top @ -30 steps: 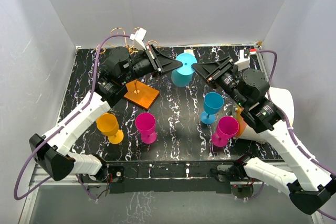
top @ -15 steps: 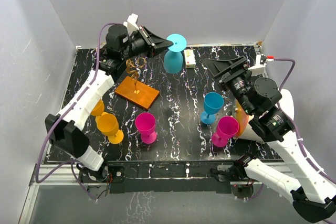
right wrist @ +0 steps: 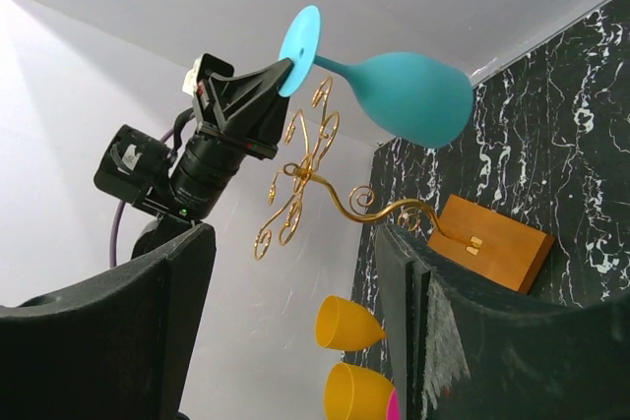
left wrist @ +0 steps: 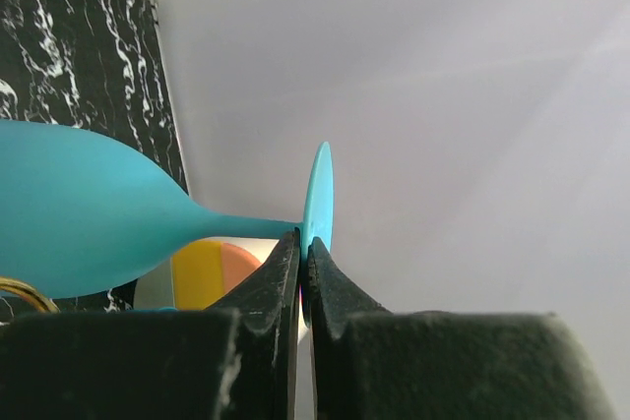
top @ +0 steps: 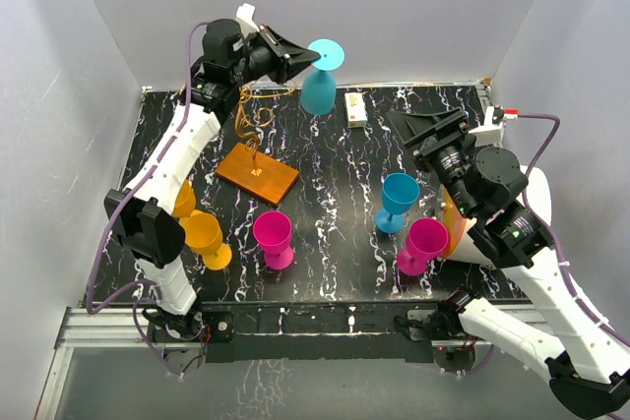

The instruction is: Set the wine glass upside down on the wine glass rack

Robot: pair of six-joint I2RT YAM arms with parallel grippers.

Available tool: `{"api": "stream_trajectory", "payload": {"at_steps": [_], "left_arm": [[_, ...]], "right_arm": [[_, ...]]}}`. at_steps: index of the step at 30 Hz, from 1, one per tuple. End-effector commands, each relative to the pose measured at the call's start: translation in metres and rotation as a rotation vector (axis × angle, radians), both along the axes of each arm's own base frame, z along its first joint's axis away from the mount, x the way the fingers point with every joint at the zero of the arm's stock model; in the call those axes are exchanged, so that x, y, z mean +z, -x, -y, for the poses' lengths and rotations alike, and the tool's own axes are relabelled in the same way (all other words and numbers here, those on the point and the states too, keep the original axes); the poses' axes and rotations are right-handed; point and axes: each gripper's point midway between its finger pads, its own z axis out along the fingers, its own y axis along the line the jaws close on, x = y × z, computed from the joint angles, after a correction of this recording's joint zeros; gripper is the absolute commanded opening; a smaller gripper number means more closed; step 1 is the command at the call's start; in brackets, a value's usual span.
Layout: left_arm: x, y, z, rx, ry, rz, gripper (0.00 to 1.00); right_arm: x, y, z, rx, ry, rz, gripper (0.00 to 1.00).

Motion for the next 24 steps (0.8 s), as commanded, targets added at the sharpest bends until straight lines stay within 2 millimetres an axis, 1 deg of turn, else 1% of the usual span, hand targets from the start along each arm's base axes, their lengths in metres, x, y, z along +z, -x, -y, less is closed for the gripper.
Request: {"api": "stream_trajectory", "payload": {"at_steps": [1, 2, 3, 5, 7, 11, 15, 18, 21, 24], "left_arm": [[0.026, -0.017, -0.027, 0.081, 0.007, 0.064, 0.00], [0.026, -0.025, -0.033, 0.096, 0.003, 0.069, 0.00], [0.033, -0.030, -0.038, 0.095, 0.008, 0.087, 0.00], [0.038, -0.045, -0.047, 0.088, 0.006, 0.104, 0.00], [0.034, -0.058, -0.054, 0.092, -0.011, 0.089, 0.00], [0.022, -0.074, -0.063, 0.111, -0.029, 0.071, 0.00], [0.015, -0.082, -0.085, 0.173, -0.036, 0.057, 0.00], [0.015, -0.085, -0.101, 0.216, -0.054, 0.066, 0.00], [0.014, -0.088, -0.115, 0.242, -0.080, 0.072, 0.00], [0.007, -0.089, -0.126, 0.259, -0.099, 0.055, 0.00]], "right_arm": [[0.004, 0.000, 0.007, -0.034, 0.000, 0.016, 0.63], [0.004, 0.000, 0.007, -0.034, -0.001, 0.016, 0.63], [0.004, 0.001, 0.007, -0.031, -0.001, 0.015, 0.63], [0.004, 0.001, 0.006, -0.026, -0.004, 0.014, 0.63], [0.003, 0.001, 0.004, -0.016, -0.012, 0.008, 0.62], [0.002, 0.001, 0.000, 0.000, -0.022, 0.000, 0.62], [0.001, 0.002, -0.002, 0.011, -0.028, -0.009, 0.61], [-0.001, 0.002, -0.003, 0.016, -0.030, -0.015, 0.61], [-0.002, 0.002, -0.004, 0.022, -0.032, -0.019, 0.61], [-0.001, 0.001, -0.006, 0.027, -0.032, -0.020, 0.61]]}}
